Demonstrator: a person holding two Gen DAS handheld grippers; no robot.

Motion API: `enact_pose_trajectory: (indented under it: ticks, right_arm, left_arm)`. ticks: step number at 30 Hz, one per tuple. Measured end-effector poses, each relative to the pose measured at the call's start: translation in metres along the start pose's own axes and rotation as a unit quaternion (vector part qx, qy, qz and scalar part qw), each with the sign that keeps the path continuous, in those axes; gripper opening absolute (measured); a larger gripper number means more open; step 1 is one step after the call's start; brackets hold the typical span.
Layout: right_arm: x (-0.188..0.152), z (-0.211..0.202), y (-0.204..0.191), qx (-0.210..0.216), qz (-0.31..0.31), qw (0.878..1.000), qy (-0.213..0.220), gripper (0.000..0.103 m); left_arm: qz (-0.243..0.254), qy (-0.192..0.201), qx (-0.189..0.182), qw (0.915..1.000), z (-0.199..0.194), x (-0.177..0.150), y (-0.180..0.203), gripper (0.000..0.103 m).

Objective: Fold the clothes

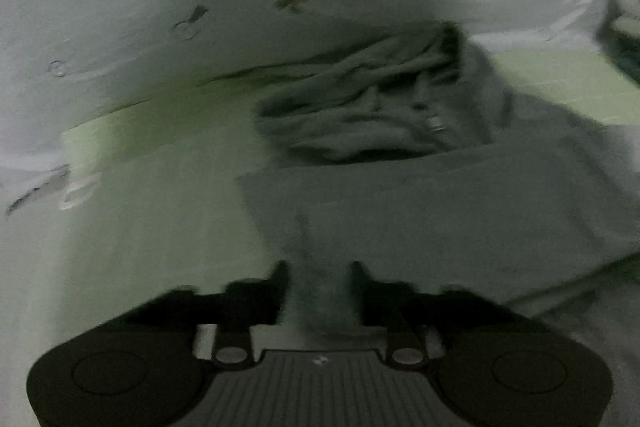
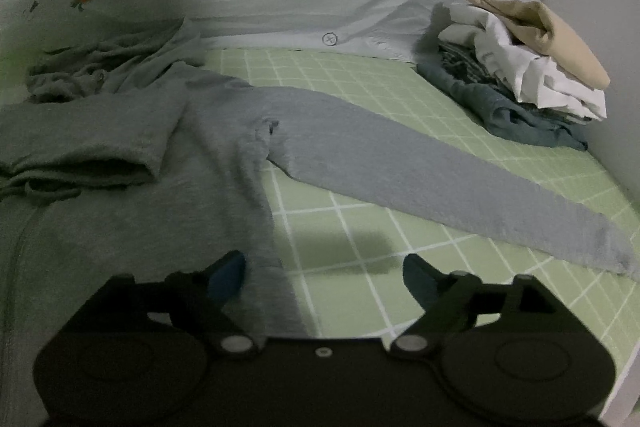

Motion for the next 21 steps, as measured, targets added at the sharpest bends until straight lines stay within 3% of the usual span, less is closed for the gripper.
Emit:
enact_pose_trajectory:
  ticks: [1,2,5,10,15,21]
  right_arm:
    - [0.000,0.002,0.002,0.003,0.006,1.000,-0.002,0.093]
    - [-0.001,0.003,0.005,0.007,0.013,1.000,-0.006,0.095]
    - [0.002,0.009,0.016,0.035,0.037,0.998,-0.025,0.097]
    - [0.005,0.008,0.041,0.058,0.075,0.995,-0.012,0.100]
    - [0.001,0.026,0.084,0.026,0.137,0.990,-0.020,0.102]
    - [-0.001,0.057,0.140,-0.049,0.118,0.991,-0.024,0.103]
  left_arm:
    - [-0.010,0.007,-0.016,0.9998,-0.004,0.000,0.002,0.068]
    - [-0.021,0.014,-0.025,0.9994,-0.006,0.001,0.005,0.076]
    - [-0.032,0.024,-0.032,0.9987,-0.006,0.006,0.018,0.082]
    - [0.005,0.005,-0.031,0.9995,0.008,0.001,0.051,0.091]
    - [-0.004,-0.005,-0.036,0.9993,0.018,-0.005,0.075,0.098]
    - [-0.025,0.002,-0.028,0.9993,0.032,-0.007,0.085,0.103]
Point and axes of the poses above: each gripper's, at about its wrist camera, not at the fingertips, and z roughly the way its jaws point, y to its right, x to its top, the point moved 1 cm from there along z, roughly the way its jaws point, and after that the axes turned 9 degrees about -x, right-handed, at the moved point
